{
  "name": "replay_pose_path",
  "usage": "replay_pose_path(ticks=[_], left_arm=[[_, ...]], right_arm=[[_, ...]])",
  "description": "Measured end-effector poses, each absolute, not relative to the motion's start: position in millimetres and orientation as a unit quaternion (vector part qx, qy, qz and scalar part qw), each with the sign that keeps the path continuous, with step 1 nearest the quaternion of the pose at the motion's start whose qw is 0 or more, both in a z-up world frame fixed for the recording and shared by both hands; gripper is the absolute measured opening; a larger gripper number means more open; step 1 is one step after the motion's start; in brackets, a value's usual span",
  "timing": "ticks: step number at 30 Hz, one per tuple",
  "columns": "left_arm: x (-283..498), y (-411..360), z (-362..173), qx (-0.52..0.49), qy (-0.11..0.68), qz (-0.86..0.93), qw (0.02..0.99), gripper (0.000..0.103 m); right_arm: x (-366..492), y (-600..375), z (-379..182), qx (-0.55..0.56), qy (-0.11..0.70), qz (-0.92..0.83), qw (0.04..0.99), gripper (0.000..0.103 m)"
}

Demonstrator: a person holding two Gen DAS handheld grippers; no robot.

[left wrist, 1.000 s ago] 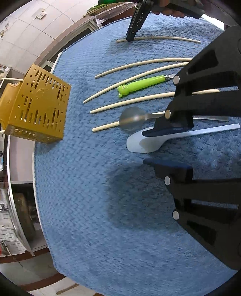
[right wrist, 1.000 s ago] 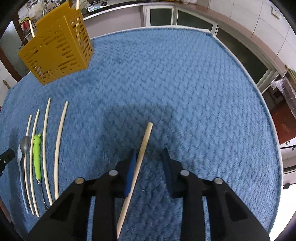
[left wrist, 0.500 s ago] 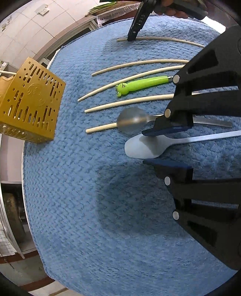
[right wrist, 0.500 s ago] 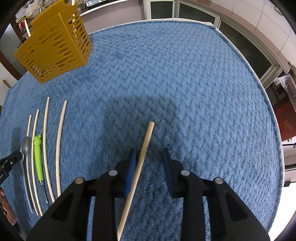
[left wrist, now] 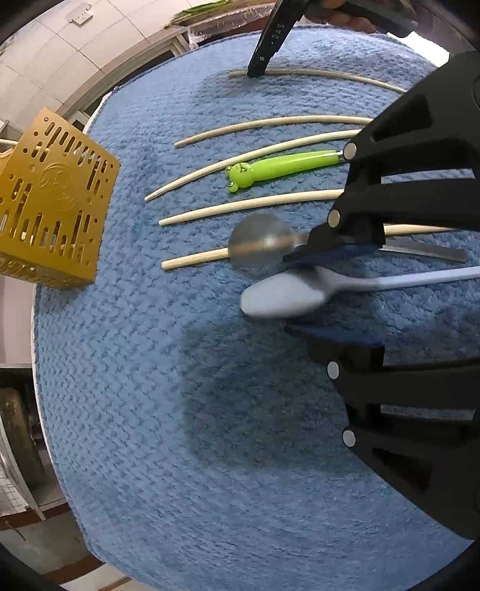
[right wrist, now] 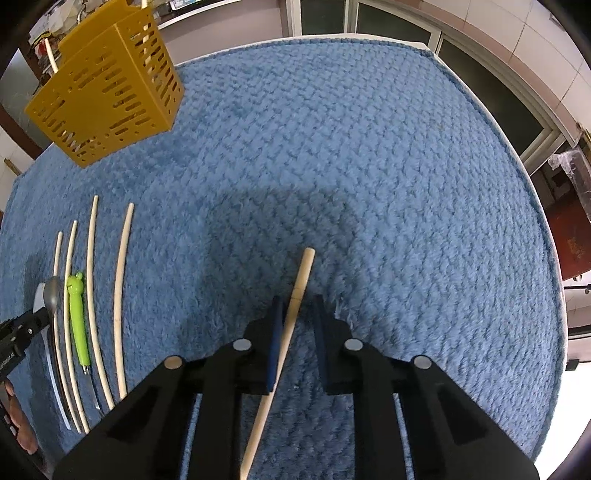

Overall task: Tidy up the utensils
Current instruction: 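Close the left tool on the white plastic spoon while the right tool holds the chopstick, then carry the white spoon with the left tool while the right tool carries the chopstick to the holder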

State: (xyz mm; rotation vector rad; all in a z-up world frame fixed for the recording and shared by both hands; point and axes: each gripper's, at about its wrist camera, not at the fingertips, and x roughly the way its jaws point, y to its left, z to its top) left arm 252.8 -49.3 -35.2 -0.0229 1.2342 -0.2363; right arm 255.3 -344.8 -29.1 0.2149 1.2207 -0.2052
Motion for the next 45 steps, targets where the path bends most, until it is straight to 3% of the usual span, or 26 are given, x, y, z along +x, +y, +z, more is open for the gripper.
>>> replay_pose_path(ticks=[15, 25, 36, 45], left_arm=[[244, -46, -34, -0.019, 0.550, -0.104, 0.828, 0.027], [232, -38, -14, -0.041, 0.529, -0.124, 0.838, 0.002], [228, -30, -9, -0.059, 0.513, -0.141, 0.845, 0.002], [216, -21, 23, -0.106, 0.455, -0.186, 0.864, 0.002]], right_arm=[[235, -338, -31, 0.106, 0.512, -0.116, 0.845, 0.009], [213, -335, -14, 0.117, 0.477, -0.105, 0.865, 0.006], [210, -327, 5, 0.118, 0.448, -0.087, 0.882, 0.006], [200, -320, 32, 0.128, 0.396, -0.071, 0.907, 0.006]])
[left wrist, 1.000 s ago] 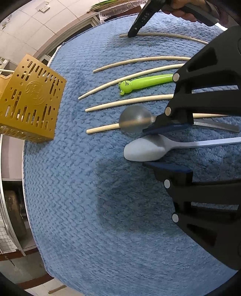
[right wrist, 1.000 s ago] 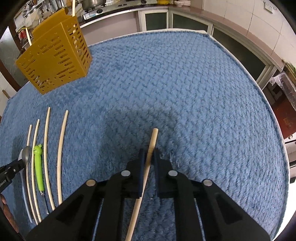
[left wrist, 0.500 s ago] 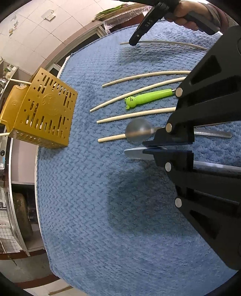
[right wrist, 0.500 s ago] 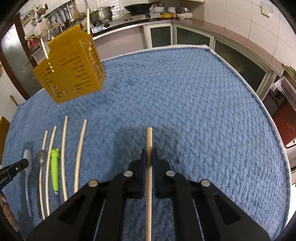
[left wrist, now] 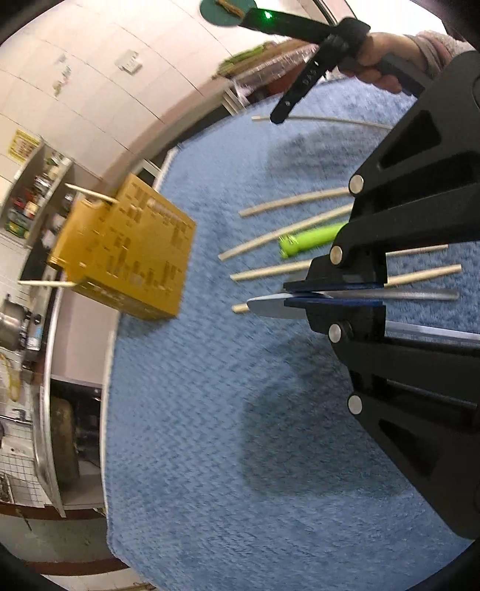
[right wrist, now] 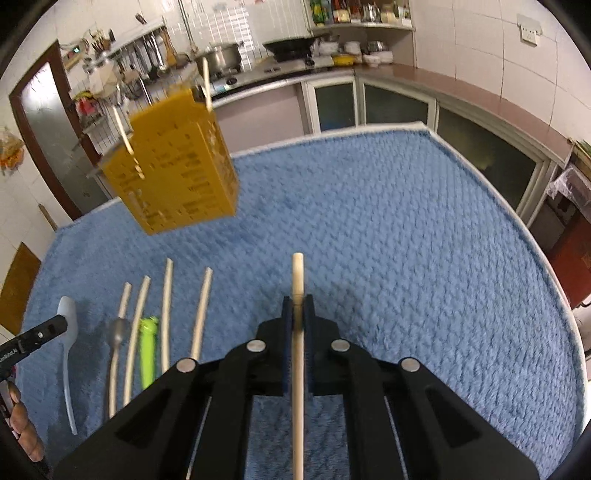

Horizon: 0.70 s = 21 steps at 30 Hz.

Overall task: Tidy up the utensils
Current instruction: 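Carry the white spoon with the left tool while the right tool carries the chopstick to the holder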

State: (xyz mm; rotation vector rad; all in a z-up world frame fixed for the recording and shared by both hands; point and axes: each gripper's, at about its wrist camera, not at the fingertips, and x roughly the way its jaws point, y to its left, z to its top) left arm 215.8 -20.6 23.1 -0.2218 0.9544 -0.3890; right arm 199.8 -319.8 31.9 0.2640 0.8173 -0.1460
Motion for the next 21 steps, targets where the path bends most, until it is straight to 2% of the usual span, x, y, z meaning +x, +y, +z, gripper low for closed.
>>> replay_pose_path(ticks=[10, 21], left_arm=[[216, -19, 55, -0.127, 0.398, -0.203, 0.885, 0.002], [242, -36, 93, -0.100, 0.318, -0.220, 0.917, 0.002]], right_arm=[[196, -312, 69, 0.129, 0.325, -0.055, 0.935, 0.006], [225, -311, 103, 0.124, 0.241, -0.024, 0.962, 0.006]])
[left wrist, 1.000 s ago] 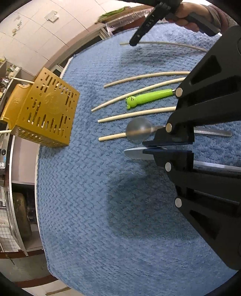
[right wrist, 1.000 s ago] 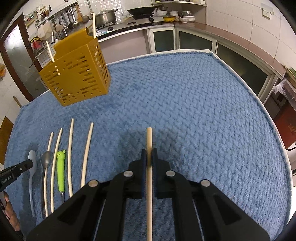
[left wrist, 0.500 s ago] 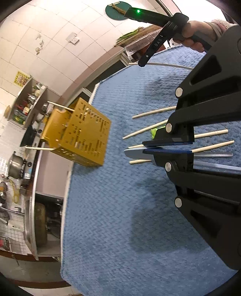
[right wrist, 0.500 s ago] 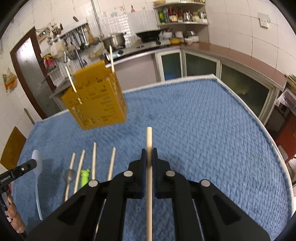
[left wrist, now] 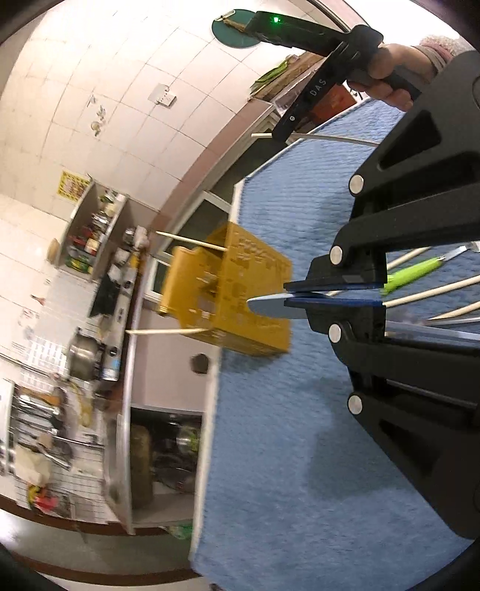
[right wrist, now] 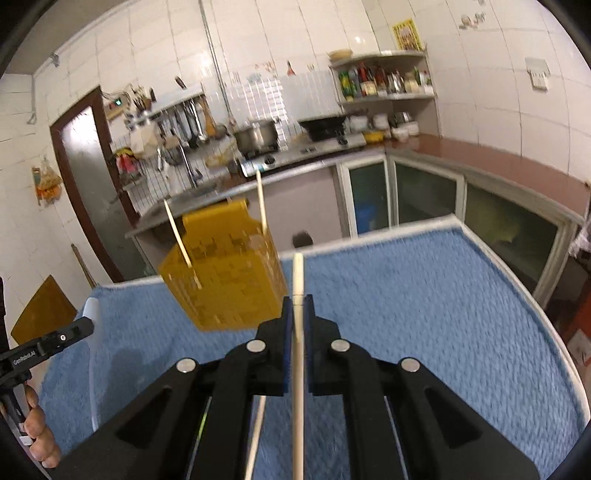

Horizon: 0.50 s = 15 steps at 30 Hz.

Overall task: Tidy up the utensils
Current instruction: 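Carry the white spoon with the left tool while the right tool carries the chopstick to the holder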

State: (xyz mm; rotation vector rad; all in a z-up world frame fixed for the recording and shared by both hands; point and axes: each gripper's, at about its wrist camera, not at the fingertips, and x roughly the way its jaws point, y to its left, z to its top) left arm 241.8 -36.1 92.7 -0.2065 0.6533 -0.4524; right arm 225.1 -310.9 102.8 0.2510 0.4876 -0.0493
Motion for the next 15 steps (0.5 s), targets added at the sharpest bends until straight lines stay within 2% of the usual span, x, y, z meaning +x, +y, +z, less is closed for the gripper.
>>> replay_pose_path(ticks=[8, 15], left_arm=[[271, -52, 101, -0.095, 0.284, -0.241, 0.923, 0.002], [292, -59, 108, -0.101, 0.270, -0.253, 0.923, 0.002]], right_arm=[[246, -300, 124, 0.100, 0.167, 0.009, 0.981, 0.006], [269, -297, 129, 0.115, 0.142, 0.033, 0.983, 0.006]])
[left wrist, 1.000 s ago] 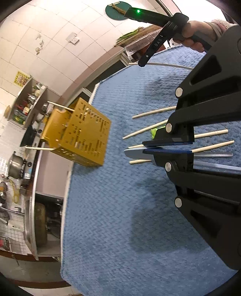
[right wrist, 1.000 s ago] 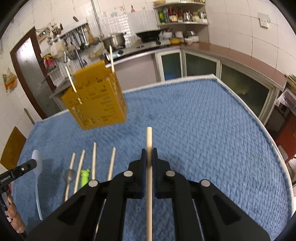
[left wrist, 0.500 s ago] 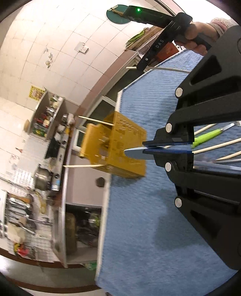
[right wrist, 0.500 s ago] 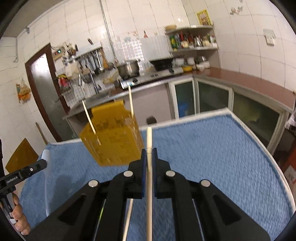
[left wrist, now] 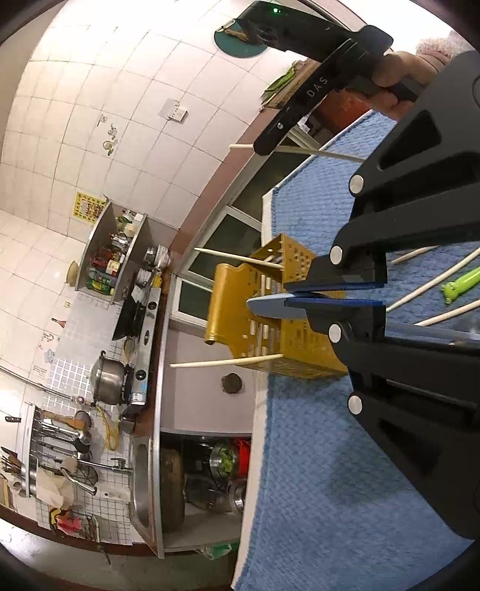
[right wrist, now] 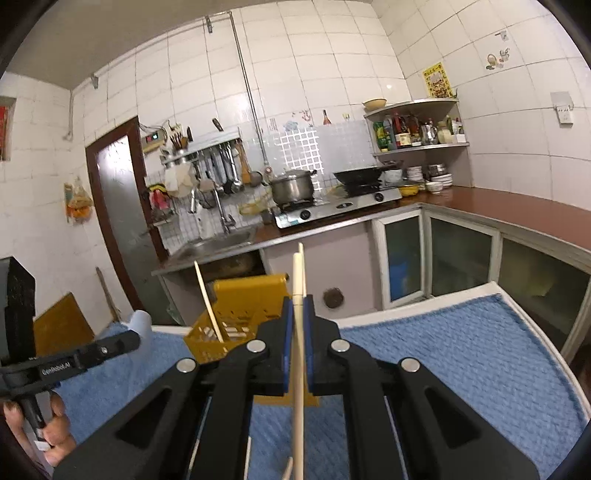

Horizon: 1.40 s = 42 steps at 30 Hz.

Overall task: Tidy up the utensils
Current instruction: 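Carry the white spoon with the left tool while the right tool carries the chopstick to the holder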

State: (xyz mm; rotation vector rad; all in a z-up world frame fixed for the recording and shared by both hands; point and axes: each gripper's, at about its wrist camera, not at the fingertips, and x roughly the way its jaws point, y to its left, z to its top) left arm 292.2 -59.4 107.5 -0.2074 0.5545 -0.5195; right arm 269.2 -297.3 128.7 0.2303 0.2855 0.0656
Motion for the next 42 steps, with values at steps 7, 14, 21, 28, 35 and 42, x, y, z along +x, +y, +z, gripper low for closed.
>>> replay_pose_path(ticks=[7, 14, 21, 28, 35, 42], left_arm=[[313, -66, 128, -0.111, 0.230, -0.275, 0.927, 0.002], [335, -77, 164, -0.094, 0.154, -0.280, 0.943, 0.002], [364, -90, 189, -0.098, 0.094, -0.289, 0.948, 0.002], [397, -121, 163, -0.053, 0.076, -0.252, 0.963, 0.002], [411, -122, 136, -0.064, 0.076, -0.248, 0.964, 0.002], [419, -112, 113, -0.085, 0.098, -0.238, 0.963, 0.002]], right_arm=[[294, -288, 148, 0.104, 0.078, 0.042, 0.991, 0.006], [321, -279, 181, 0.098, 0.010, 0.041, 0.994, 0.006], [348, -268, 202, 0.096, -0.033, 0.039, 0.994, 0.006], [372, -261, 188, 0.086, -0.047, 0.018, 0.995, 0.006], [384, -264, 170, 0.086, -0.050, 0.006, 0.995, 0.006], [384, -267, 144, 0.084, -0.040, 0.009, 0.996, 0.006]])
